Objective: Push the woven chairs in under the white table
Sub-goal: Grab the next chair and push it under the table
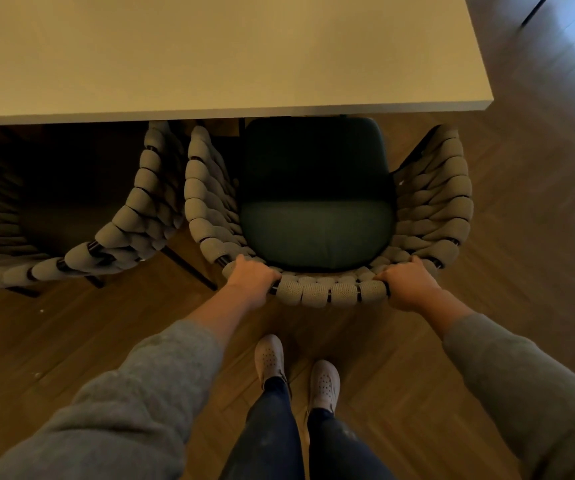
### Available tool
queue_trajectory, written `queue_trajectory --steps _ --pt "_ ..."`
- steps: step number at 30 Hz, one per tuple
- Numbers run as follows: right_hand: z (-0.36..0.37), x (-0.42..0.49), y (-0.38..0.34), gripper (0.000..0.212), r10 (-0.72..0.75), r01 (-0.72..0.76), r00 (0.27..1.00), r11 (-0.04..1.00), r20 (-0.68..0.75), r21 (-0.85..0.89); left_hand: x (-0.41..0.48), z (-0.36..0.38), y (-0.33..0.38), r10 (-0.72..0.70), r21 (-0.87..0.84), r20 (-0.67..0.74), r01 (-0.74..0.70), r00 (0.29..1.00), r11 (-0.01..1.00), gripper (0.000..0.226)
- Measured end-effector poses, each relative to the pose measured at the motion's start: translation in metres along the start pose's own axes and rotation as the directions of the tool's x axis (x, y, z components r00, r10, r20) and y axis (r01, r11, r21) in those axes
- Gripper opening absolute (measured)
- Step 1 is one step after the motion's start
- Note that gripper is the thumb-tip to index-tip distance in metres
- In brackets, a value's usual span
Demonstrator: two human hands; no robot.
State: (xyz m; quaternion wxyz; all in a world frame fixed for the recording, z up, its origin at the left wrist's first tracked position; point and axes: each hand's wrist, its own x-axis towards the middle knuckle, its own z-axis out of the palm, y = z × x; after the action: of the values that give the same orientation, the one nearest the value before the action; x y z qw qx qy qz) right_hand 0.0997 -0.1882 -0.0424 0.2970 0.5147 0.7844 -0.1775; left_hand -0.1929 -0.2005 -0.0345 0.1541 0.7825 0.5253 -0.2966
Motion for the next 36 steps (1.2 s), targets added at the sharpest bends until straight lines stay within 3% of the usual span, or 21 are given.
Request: queue_trajectory --steps 13,28,32,36 --pt "-0.025 0.033 0.019 0.026 0.004 -0.004 1.000 1.000 0.001 0.004 0.040 -0.020 -0.015 -0.013 0.042 0.017 0.012 1.000 0.999 0.050" --pt "-0.026 0.042 0.013 0.032 0.027 -0.029 0.999 0.998 -0.035 -0.050 0.046 -0.020 -0.021 -0.034 0.048 -0.041 0.036 0.999 0.998 0.048" --pt "-0.026 0.040 0.008 0.058 0.056 -0.056 0.998 0.998 0.015 0.005 0.031 -0.004 -0.017 -0.085 -0.043 -0.165 0.079 0.983 0.996 0.071" --pt "-0.040 0.035 -0.049 0.094 -0.028 0.029 1.000 0.981 -0.008 0.192 -0.004 0.032 -0.036 -0.049 -0.140 -0.358 -0.001 0.932 0.990 0.085"
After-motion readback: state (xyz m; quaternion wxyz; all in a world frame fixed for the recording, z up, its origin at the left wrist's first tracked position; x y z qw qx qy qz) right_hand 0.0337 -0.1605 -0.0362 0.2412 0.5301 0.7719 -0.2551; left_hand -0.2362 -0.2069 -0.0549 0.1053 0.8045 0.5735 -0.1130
